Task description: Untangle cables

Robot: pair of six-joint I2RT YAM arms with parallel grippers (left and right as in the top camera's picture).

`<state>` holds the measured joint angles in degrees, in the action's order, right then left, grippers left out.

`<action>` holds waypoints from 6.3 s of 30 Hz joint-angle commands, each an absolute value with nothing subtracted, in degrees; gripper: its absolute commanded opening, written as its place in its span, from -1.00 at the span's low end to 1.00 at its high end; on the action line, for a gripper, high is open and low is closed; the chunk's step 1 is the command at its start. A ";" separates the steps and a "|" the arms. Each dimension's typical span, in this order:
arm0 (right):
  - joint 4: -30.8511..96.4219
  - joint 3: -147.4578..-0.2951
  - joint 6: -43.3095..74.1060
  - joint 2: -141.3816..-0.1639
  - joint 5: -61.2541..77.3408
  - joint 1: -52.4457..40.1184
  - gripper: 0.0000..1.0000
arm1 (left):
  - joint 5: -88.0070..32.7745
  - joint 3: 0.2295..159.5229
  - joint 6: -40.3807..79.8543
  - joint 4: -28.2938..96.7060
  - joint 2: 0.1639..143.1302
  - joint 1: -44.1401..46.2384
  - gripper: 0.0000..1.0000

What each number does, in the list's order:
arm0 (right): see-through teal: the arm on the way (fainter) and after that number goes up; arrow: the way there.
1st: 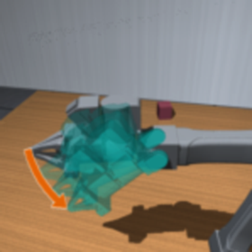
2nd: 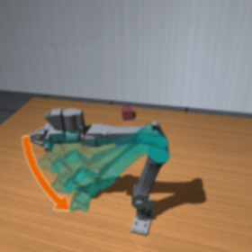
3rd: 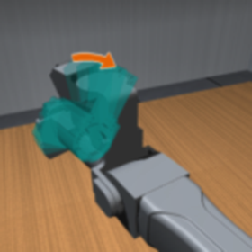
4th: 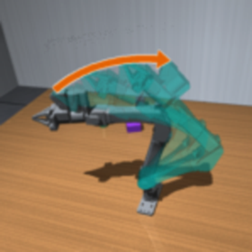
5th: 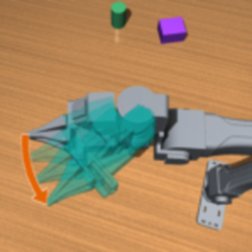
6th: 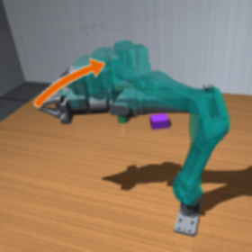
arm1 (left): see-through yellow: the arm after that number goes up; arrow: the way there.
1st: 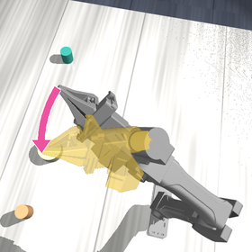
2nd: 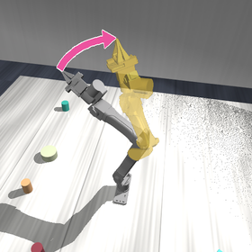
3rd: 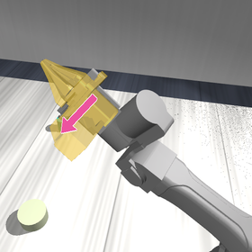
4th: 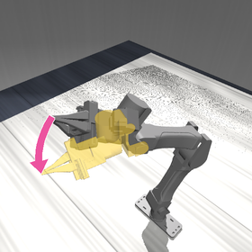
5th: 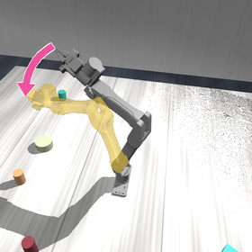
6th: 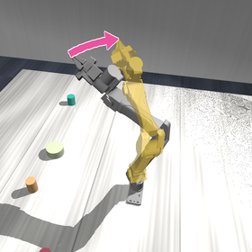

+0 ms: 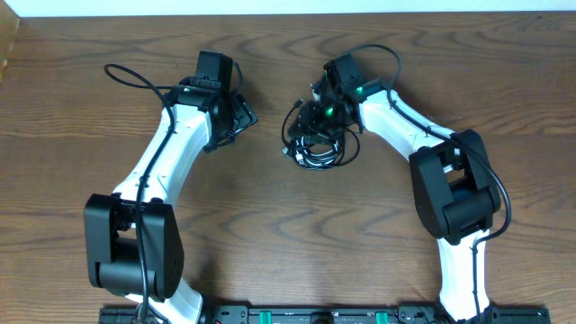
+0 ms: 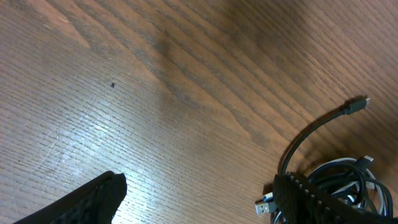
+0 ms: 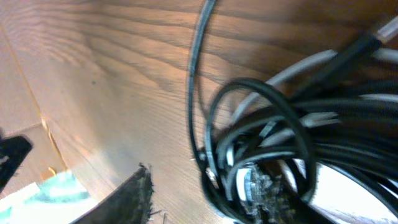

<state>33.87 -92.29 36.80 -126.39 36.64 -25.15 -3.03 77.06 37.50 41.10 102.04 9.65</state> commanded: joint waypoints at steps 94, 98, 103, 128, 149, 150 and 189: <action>45.63 -95.90 27.75 -126.87 28.29 -28.23 -0.98 | -14.59 76.60 22.22 39.33 102.78 9.74 0.43; 45.58 -95.90 26.94 -126.87 34.00 -26.11 -0.98 | -18.57 76.60 20.08 38.89 102.80 9.74 0.43; 44.75 -95.90 27.97 -126.87 37.67 -25.17 -0.98 | -20.58 76.60 20.12 38.83 104.25 9.74 0.44; 40.77 -95.88 32.08 -126.87 34.85 -29.58 -0.98 | -36.38 76.60 21.06 32.60 116.29 10.07 0.25; 40.18 -95.88 32.14 -126.87 39.70 -29.45 -0.98 | -25.63 76.23 27.79 32.86 117.14 12.05 0.01; 39.79 -95.88 32.16 -126.87 40.77 -29.28 -0.98 | -25.61 76.20 27.77 32.86 117.23 12.05 -0.07; 41.34 -95.85 47.99 -126.87 24.99 -32.60 -0.49 | -26.30 76.23 27.77 32.42 117.71 11.92 -0.85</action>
<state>41.23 -94.91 43.11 -126.39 31.86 -31.48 -26.61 76.79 27.86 32.51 116.64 11.81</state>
